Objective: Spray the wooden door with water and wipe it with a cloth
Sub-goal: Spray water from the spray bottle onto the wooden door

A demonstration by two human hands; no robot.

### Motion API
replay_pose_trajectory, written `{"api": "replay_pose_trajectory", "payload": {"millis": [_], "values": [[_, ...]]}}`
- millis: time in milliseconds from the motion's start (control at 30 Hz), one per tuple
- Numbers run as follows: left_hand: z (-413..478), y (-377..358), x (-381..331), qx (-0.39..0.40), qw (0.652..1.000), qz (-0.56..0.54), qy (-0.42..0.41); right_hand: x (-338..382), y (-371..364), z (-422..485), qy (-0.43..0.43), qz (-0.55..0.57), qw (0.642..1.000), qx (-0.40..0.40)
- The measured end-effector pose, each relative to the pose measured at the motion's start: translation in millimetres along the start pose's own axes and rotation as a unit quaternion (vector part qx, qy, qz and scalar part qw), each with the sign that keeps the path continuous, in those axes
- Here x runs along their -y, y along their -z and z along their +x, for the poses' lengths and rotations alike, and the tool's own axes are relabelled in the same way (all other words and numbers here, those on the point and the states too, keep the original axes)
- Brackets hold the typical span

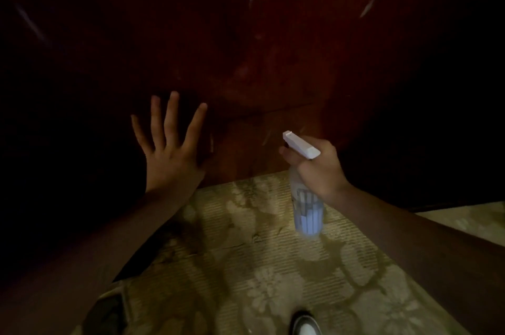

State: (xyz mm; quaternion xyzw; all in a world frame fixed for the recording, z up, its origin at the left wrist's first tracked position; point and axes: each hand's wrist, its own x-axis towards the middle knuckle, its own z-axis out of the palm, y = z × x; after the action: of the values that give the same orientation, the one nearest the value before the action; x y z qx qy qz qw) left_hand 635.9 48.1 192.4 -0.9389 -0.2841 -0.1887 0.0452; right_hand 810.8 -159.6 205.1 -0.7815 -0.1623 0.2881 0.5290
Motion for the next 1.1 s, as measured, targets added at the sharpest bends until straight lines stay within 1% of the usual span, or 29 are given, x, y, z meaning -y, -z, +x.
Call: {"api": "replay_pose_trajectory", "payload": {"millis": [67, 133, 200, 267, 333, 400, 533, 633, 767, 867, 933, 1000, 1100], "values": [[-17.8, -0.9, 14.6, 0.014, 0.995, -0.043, 0.085, 5.9, -18.9, -3.5, 0.019, 0.001, 1.0, 0.018], [-32.9, -1.0, 27.4, 0.018, 0.983, -0.074, 0.168, 11.9, -42.2, -3.1, 0.025, 0.001, 0.999, 0.037], [-38.4, -1.4, 40.9, -0.004, 0.965, -0.1, 0.244, 16.5, -67.7, -1.1, 0.036, 0.013, 0.998, 0.049], [-33.8, -2.5, 52.4, -0.046, 0.939, -0.122, 0.317, 21.5, -89.9, 0.7, 0.055, 0.021, 0.997, 0.056], [-25.7, -4.2, 65.5, -0.081, 0.922, -0.125, 0.357, 25.5, -111.4, 2.9, 0.071, 0.024, 0.995, 0.066], [-20.7, -8.4, 73.1, -0.101, 0.922, -0.129, 0.352, 24.8, -126.7, 6.1, 0.077, 0.02, 0.994, 0.069], [-18.3, -19.9, 76.6, -0.118, 0.922, -0.148, 0.338, 18.5, -147.3, 14.3, 0.08, 0.005, 0.996, 0.048], [-15.3, -25.0, 76.5, -0.141, 0.92, -0.132, 0.34, 15.1, -150.7, 18.0, 0.081, -0.017, 0.995, 0.048], [-15.2, -28.3, 76.8, -0.149, 0.924, -0.108, 0.335, 8.1, -150.6, 18.2, 0.079, -0.045, 0.994, 0.058], [-14.1, -29.1, 76.5, -0.15, 0.925, -0.112, 0.33, 3.6, -144.9, 21.7, 0.072, -0.027, 0.995, 0.057], [-15.0, -27.6, 76.3, -0.155, 0.925, -0.101, 0.332, 4.3, -136.1, 22.8, 0.059, 0.011, 0.997, 0.039], [-17.2, -26.6, 76.3, -0.153, 0.925, -0.105, 0.332, 2.2, -124.0, 21.3, 0.041, 0.027, 0.999, 0.008], [-22.2, -24.9, 65.5, -0.118, 0.917, -0.147, 0.35, -8.3, -99.8, 15.1, 0.024, 0.012, 0.999, -0.025]]}}
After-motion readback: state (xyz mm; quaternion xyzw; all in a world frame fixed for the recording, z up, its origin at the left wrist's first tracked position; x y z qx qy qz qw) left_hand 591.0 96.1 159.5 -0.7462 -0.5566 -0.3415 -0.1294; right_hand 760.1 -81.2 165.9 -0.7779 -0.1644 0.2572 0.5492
